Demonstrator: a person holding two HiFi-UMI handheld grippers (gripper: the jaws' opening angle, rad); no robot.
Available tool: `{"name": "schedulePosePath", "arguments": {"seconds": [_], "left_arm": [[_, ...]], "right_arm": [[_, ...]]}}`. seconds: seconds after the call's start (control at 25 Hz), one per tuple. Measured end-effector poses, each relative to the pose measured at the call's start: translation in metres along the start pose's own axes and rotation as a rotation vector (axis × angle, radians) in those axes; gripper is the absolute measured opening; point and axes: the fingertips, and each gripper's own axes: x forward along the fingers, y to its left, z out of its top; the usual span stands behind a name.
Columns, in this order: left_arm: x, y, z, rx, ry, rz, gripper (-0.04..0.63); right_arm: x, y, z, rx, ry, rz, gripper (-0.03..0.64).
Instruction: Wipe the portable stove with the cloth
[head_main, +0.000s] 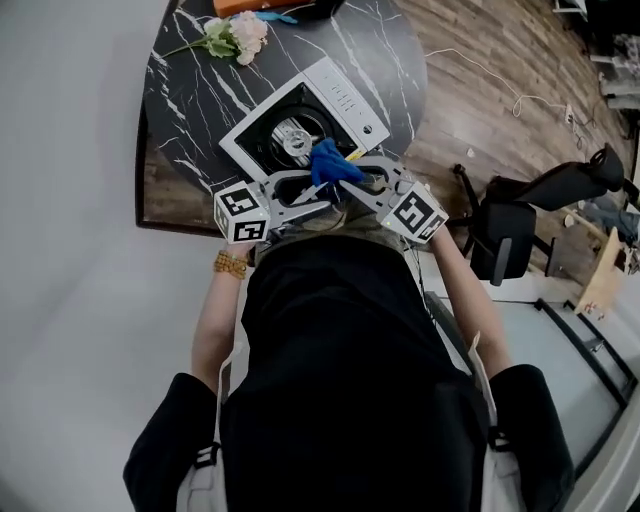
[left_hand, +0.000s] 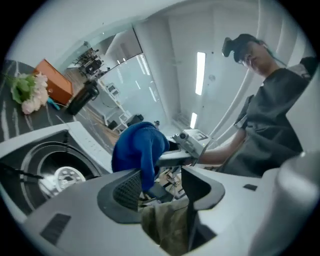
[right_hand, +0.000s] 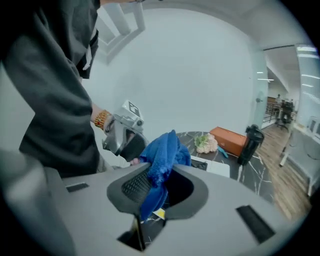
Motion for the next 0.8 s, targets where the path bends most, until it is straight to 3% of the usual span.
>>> {"name": "schedulePosePath", "arguments": {"seconds": [0.08, 0.2, 0.32, 0.4, 0.48, 0.64, 0.8], "left_arm": [[-0.019, 0.035, -0.009, -0.016, 0.045, 0.182, 0.233], [-0.044, 0.076, -0.040, -0.014, 0.200, 0.453, 0.233], [-0.048, 0.095, -0.076, 0.010, 0.380, 0.610, 0.230], [-0.046, 0.104, -0.100, 0.060, 0.513, 0.679, 0.222], [-0.043, 0.114, -0.115, 0.086, 0.572, 0.729, 0.158], [-0.034, 0.120, -0.117, -0.038, 0.470, 0.730, 0.069], [-0.035, 0.119, -0.115, -0.056, 0.410, 0.728, 0.064]], "right_arm": [[-0.005, -0.036, -0.026, 0.026, 0.091, -0.118, 0.060], [-0.021, -0.092, -0.079, 0.007, 0.299, -0.278, 0.060], [-0.011, -0.132, -0.120, -0.012, 0.478, -0.261, 0.060], [0.007, -0.140, -0.143, -0.006, 0.573, -0.195, 0.060], [0.018, -0.138, -0.159, 0.019, 0.618, -0.159, 0.058], [0.005, -0.122, -0.170, 0.107, 0.569, -0.228, 0.054], [-0.001, -0.094, -0.179, 0.199, 0.509, -0.347, 0.051]]}}
